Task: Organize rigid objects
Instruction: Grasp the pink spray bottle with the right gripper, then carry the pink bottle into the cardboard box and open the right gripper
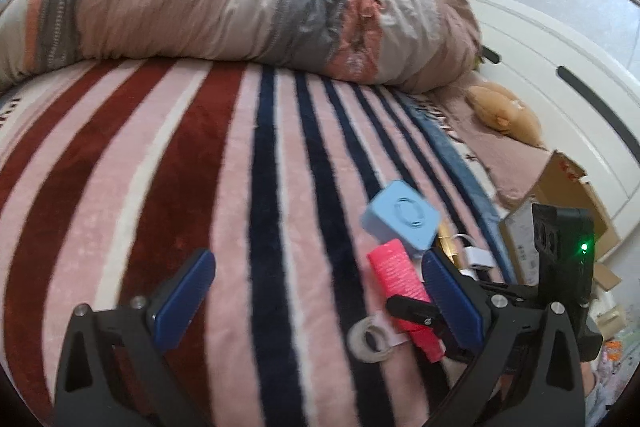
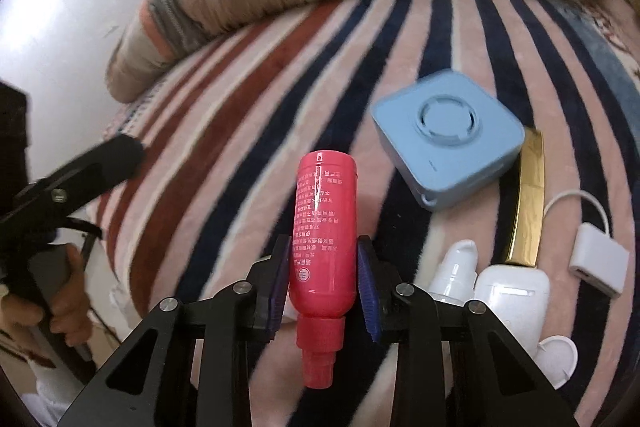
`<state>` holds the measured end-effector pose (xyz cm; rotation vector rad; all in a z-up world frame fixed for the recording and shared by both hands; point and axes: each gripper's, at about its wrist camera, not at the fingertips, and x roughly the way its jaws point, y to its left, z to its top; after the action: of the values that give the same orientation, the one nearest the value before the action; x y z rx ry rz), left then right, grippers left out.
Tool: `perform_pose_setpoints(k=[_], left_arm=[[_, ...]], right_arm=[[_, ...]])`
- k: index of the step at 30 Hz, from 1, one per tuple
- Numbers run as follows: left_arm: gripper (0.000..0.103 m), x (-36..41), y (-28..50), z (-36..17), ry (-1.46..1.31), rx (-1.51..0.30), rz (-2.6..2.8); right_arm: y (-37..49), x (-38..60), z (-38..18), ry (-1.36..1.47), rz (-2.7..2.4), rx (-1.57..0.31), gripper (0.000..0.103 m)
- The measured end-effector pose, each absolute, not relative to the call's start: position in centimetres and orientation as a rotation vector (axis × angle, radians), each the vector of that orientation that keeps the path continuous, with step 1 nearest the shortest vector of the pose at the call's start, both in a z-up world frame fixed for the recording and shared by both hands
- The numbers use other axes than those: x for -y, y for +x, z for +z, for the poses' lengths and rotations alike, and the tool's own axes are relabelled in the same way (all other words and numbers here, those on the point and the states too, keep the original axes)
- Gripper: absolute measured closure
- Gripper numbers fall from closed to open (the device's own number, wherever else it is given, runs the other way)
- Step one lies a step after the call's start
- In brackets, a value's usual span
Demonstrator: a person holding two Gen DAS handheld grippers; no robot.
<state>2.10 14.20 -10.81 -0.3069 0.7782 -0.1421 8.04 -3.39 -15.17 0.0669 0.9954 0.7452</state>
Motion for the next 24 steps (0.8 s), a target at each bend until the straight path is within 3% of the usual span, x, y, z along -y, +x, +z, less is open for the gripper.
perform_pose_setpoints(k=[6, 8, 13, 15, 24], left_arm=[[0.004, -11.7, 3.3, -8.6, -0.365, -0.74, -0.305], [0.014, -10.6, 3.5, -7.1, -0.367, -0.713, -0.364], [0.059, -7.7, 3.4, -3.7, -0.359, -0.677, -0.465], [0.071, -6.6, 2.9, -2.2, -0.351, -0.652, -0.503], [0.075, 2.5, 1.4, 5.4, -0.172, -0.495, -0.579]], right_arm=[[5.4, 4.5, -9.9, 0.071, 0.858, -0.809, 0.076], [4.6, 5.2, -8.1, 0.067, 0.877, -0.742, 0.076], [2.8, 6.3, -4.6, 0.023, 0.857, -0.596, 0.076], [2.3, 7.1, -3.5, 0.012, 0.84, -0.565, 0.076], [0.2, 16.6, 1.7, 0.047, 0.738, -0.383, 0.076]])
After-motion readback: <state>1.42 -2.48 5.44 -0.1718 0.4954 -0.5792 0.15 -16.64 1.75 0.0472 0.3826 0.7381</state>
